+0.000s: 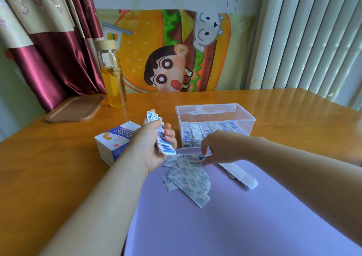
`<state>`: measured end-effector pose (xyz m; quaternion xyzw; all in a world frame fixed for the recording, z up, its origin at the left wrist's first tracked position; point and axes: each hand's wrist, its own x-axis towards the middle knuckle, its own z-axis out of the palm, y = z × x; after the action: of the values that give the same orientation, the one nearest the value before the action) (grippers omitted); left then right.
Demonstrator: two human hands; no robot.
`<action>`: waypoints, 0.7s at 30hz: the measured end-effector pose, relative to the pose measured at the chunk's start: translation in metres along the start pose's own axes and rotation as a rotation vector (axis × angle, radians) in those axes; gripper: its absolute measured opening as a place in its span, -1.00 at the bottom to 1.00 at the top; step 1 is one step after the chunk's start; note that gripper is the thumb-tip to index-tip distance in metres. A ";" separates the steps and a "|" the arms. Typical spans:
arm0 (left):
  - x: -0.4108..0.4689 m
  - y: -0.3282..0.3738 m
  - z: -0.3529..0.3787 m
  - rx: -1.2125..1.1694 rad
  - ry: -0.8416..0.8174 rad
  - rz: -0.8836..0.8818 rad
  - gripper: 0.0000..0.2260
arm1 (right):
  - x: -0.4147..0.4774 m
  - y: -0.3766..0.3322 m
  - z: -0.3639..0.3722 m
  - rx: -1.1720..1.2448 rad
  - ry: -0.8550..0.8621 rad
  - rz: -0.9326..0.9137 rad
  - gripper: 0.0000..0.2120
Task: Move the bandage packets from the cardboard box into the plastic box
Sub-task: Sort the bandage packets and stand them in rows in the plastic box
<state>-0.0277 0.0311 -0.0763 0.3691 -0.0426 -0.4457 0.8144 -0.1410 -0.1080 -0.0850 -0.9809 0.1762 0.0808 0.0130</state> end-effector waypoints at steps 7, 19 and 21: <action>-0.007 -0.002 0.004 -0.051 -0.043 -0.111 -0.92 | -0.006 -0.001 0.013 -0.330 0.201 -0.103 -0.76; -0.005 -0.006 0.004 -0.046 -0.033 -0.195 -0.76 | -0.022 0.007 0.003 0.432 0.959 -0.149 -0.86; -0.008 -0.013 0.005 0.014 -0.144 -0.283 -0.63 | -0.022 -0.003 0.001 0.379 1.014 -0.269 -0.86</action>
<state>-0.0431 0.0302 -0.0792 0.3442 -0.0515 -0.5810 0.7357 -0.1601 -0.0980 -0.0824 -0.8912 0.0452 -0.4370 0.1131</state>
